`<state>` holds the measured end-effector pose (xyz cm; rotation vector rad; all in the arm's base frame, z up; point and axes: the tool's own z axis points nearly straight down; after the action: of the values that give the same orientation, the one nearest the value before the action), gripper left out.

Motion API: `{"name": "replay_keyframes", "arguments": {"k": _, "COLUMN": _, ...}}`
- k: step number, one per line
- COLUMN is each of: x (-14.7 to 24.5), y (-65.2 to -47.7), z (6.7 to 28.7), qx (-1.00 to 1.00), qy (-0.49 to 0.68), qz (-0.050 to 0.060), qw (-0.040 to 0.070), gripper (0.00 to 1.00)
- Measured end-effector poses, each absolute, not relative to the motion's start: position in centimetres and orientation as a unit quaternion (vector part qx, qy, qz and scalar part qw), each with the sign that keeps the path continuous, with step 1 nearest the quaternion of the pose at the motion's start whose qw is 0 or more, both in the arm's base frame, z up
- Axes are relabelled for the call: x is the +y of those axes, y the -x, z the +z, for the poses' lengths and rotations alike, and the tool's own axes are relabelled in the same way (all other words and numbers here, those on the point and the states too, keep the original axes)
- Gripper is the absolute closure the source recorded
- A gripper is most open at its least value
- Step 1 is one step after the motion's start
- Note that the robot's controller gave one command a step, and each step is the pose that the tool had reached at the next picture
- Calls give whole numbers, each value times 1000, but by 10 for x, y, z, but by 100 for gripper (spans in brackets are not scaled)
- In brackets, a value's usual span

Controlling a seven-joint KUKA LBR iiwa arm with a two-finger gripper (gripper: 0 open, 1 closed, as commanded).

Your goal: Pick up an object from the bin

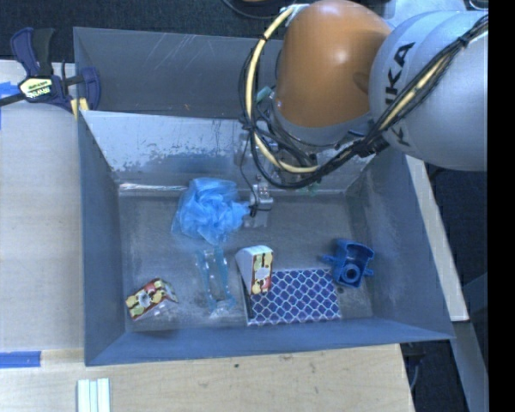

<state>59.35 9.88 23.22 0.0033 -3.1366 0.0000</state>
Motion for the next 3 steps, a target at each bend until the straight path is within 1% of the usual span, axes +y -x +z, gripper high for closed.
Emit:
{"name": "replay_keyframes", "arguments": {"k": 1, "x": 98, "y": -595, "z": 238, "qx": -1000, "qy": 0, "qz": 0, "qw": -2, "gripper": 0}}
{"name": "replay_keyframes", "arguments": {"k": 2, "x": 87, "y": -590, "z": 156, "qx": -998, "qy": -69, "qz": 0, "qw": 0, "gripper": 0}}
{"name": "replay_keyframes", "arguments": {"k": 3, "x": 102, "y": -591, "z": 168, "qx": -995, "qy": -101, "qz": 0, "qw": -4, "gripper": 0}}
